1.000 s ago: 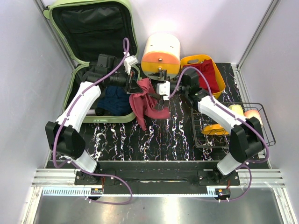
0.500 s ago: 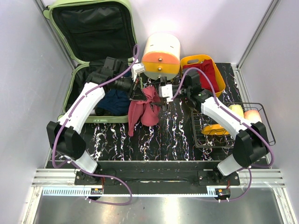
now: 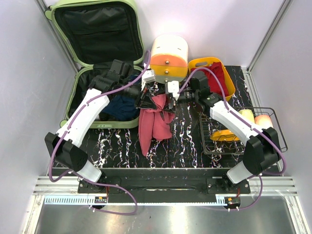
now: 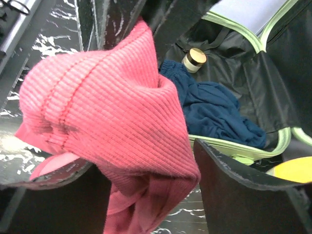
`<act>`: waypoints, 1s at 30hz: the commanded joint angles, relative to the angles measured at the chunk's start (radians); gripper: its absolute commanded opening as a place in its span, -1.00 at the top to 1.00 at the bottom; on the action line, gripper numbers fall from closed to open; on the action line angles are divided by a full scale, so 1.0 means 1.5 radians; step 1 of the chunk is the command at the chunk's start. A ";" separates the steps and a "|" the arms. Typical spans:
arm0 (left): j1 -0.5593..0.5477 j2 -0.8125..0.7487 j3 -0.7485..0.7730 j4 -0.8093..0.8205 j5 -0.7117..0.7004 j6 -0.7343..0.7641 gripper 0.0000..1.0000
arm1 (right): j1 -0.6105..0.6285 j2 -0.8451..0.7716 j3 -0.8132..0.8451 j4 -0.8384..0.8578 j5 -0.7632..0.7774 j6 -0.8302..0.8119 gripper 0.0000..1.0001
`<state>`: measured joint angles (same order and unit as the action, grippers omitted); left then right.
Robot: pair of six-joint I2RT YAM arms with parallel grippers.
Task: Open, take out, and arrange the luggage
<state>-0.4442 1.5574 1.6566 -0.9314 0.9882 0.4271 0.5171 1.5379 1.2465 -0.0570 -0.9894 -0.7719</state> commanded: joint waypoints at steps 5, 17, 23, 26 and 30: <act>0.000 -0.050 0.041 0.042 0.015 0.029 0.98 | 0.001 -0.015 0.059 -0.031 0.062 0.116 0.64; 0.048 -0.094 -0.021 0.209 -0.105 -0.085 -0.98 | -0.145 -0.062 0.155 -0.038 0.133 0.180 1.00; 0.068 -0.079 -0.029 0.236 -0.122 -0.112 -0.98 | -0.218 -0.047 0.231 -0.038 0.171 0.152 1.00; 0.073 -0.079 -0.033 0.247 -0.130 -0.118 -0.98 | -0.256 -0.022 0.275 -0.037 0.196 0.134 1.00; 0.080 -0.078 -0.041 0.252 -0.142 -0.123 -0.98 | -0.308 0.017 0.339 -0.035 0.236 0.128 1.00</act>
<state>-0.3370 1.4418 1.6073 -0.6254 0.8051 0.2680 0.1066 1.5234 1.6409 -0.1635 -0.7147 -0.5549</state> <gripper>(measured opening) 0.988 0.029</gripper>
